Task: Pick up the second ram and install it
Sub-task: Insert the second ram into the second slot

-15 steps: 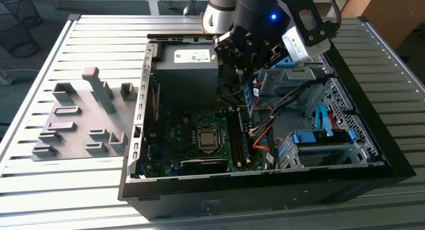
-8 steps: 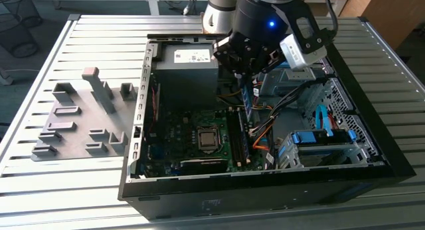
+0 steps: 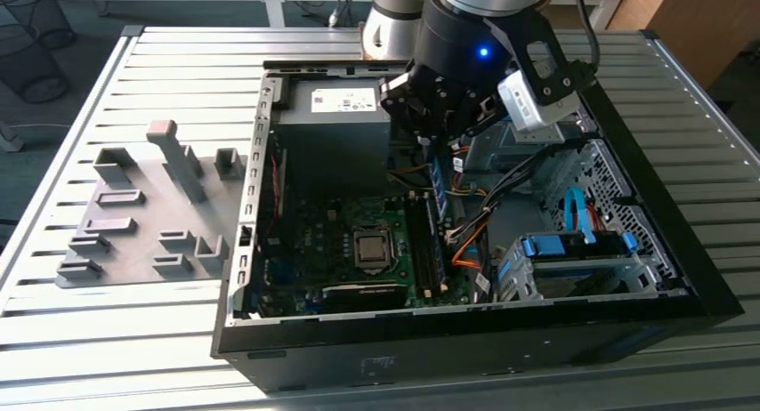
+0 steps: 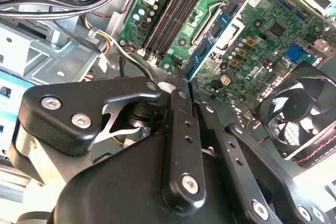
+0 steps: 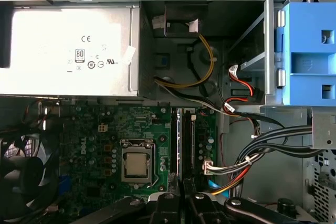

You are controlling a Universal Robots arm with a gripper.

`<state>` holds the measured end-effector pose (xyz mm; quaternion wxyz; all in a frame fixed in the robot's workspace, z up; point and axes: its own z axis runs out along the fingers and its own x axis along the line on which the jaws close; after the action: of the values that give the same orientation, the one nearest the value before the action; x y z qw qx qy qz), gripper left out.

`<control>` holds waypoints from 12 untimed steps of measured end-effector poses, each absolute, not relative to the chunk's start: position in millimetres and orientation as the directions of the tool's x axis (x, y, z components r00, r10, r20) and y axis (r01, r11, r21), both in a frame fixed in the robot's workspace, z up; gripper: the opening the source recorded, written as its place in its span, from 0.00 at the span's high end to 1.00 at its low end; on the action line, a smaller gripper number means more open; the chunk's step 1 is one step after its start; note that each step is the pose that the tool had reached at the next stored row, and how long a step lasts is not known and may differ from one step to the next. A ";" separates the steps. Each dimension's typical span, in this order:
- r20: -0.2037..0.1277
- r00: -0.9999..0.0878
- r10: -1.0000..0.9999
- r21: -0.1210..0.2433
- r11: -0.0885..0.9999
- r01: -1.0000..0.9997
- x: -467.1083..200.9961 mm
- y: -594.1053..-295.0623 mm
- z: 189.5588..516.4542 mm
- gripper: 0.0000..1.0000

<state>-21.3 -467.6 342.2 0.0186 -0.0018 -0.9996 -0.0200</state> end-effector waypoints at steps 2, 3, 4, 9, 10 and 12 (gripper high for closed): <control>0.037 -0.999 0.003 0.040 0.999 0.004 -21.3 -467.6 342.1 0.86; 0.037 -0.999 0.003 0.040 0.999 0.004 -21.3 -467.6 342.1 0.86; 0.037 -0.999 0.003 0.040 0.999 0.004 -21.3 -467.6 342.0 0.86; 0.037 -0.999 0.003 0.040 0.999 0.004 -21.2 -467.6 342.0 0.86; 0.037 -0.999 0.003 0.040 0.999 0.004 -21.3 -467.6 341.9 0.86; 0.038 -0.999 0.003 0.040 0.999 0.004 -21.3 -467.9 340.4 0.86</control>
<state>-21.3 -467.9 340.4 0.0192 -0.0018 -0.9996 -0.0203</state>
